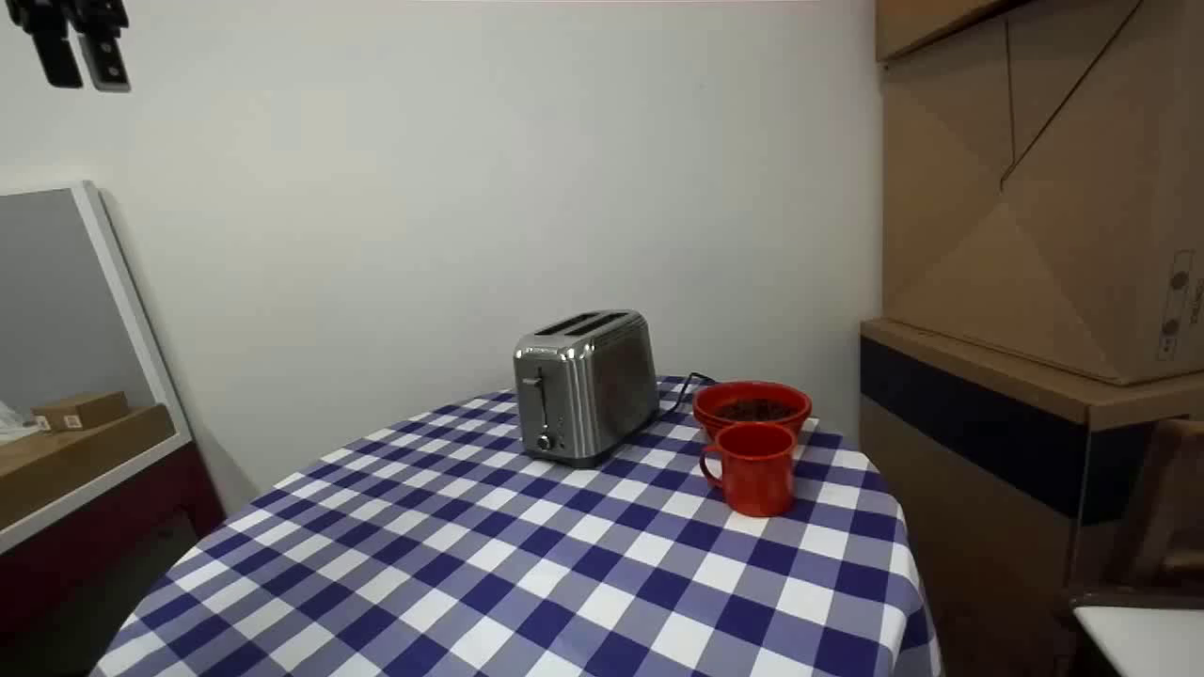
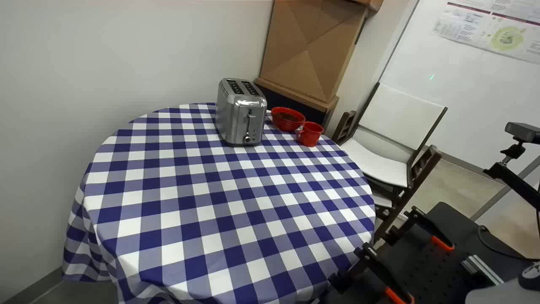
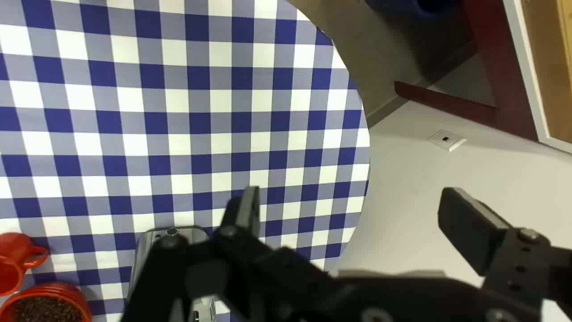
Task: Push down on the button of the toaster.
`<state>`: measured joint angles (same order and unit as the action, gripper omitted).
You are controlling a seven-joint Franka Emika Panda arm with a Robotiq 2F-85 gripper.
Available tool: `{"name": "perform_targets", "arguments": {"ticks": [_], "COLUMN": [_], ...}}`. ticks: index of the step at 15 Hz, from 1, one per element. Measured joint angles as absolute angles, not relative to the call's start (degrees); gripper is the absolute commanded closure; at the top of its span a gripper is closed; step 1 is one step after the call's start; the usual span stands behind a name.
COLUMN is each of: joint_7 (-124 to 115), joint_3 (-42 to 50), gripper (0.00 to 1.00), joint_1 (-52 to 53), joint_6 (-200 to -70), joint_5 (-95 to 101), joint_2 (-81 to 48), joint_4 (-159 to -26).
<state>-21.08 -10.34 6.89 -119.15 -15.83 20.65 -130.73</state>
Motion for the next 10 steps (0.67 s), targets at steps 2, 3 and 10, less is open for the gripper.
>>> {"name": "perform_targets", "arguments": {"ticks": [2, 3, 10], "joint_7": [-21.1, -21.1, -20.8], "joint_3": [-10.3, -10.3, -10.3], "gripper": [0.0, 0.0, 0.0], "joint_1": [6.9, 6.9, 6.4], "joint_6": [-119.1, -119.1, -121.9], "joint_5": [-15.8, -15.8, -15.0], "joint_2": [20.7, 20.7, 19.7], "joint_4": [-130.7, -130.7, -130.7]}}
